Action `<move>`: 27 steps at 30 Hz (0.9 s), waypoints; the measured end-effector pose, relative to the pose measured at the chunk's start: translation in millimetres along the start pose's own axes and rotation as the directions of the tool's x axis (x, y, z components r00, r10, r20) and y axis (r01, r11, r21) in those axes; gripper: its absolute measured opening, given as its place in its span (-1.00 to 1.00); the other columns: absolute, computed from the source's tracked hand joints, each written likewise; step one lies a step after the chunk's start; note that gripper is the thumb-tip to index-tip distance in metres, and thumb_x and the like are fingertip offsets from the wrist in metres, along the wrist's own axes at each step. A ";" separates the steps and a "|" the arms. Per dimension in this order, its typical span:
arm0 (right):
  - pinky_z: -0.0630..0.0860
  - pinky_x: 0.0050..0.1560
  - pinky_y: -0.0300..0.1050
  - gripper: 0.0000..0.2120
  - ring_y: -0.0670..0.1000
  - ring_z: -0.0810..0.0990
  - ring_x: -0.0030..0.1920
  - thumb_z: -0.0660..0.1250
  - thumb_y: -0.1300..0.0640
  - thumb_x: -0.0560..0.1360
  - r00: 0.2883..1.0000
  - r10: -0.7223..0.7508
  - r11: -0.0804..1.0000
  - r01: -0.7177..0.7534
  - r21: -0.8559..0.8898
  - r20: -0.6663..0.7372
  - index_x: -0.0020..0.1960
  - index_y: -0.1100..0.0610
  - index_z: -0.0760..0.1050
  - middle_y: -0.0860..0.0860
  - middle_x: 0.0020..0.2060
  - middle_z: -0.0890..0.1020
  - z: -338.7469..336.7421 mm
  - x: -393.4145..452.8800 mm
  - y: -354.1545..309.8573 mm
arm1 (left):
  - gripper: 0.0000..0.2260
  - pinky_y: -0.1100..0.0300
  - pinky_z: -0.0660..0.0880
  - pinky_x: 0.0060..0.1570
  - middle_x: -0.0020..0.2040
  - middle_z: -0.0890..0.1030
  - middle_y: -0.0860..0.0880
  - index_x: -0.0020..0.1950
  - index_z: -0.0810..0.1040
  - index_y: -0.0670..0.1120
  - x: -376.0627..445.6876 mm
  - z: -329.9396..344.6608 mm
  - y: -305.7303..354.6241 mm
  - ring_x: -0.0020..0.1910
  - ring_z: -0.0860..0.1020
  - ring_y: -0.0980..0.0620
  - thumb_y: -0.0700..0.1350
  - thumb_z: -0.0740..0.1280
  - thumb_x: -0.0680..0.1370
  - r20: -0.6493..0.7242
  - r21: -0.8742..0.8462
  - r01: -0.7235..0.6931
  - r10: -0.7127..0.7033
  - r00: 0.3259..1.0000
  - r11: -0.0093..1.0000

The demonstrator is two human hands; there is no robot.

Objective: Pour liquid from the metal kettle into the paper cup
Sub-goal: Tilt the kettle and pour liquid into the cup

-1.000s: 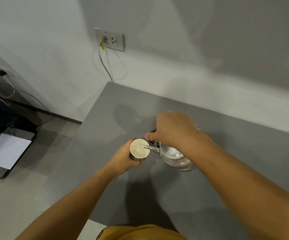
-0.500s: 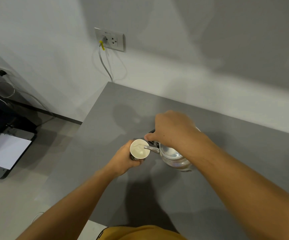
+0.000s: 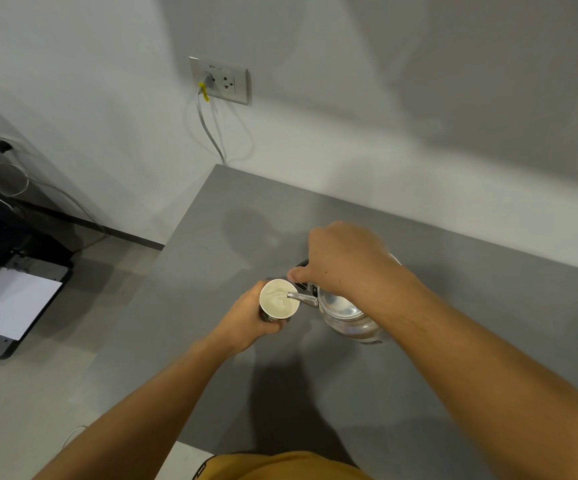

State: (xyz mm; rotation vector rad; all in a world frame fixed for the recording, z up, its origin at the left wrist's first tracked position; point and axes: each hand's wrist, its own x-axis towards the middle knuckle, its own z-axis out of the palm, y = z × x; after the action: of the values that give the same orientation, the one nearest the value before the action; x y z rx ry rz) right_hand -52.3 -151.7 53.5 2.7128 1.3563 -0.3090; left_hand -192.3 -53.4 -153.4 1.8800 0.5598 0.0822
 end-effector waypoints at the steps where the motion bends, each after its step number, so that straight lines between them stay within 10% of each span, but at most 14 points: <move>1: 0.14 -0.51 -0.18 -0.53 -0.02 0.35 -0.51 0.43 -0.21 0.38 1.000 -0.002 1.000 0.002 -0.002 -0.001 -0.47 0.05 0.32 -0.01 -0.49 0.42 -0.1 -0.1 -0.2 | -0.44 0.45 0.49 -0.03 0.09 0.62 0.31 0.18 0.42 0.37 -0.2 0.0 0.0 0.10 0.60 0.20 -0.06 0.61 0.37 0.002 0.001 0.000 0.000 1.000 1.000; 27: 0.13 -0.50 -0.17 -0.50 -0.02 0.33 -0.50 0.44 -0.21 0.41 1.000 -0.013 1.000 0.013 0.011 0.018 -0.48 0.05 0.31 -0.01 -0.48 0.41 -4.0 -3.0 -3.9 | -0.43 0.43 0.50 -0.01 0.09 0.62 0.30 0.18 0.40 0.43 -1.2 0.7 0.7 0.10 0.61 0.18 0.04 0.60 0.33 0.000 -0.012 0.013 -0.013 1.000 1.000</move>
State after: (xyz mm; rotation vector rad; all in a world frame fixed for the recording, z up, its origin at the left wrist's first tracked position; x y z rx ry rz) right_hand -56.6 -151.0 58.1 2.7038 1.3723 -0.3417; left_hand -192.8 -54.7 -152.8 1.8651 0.5702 0.0772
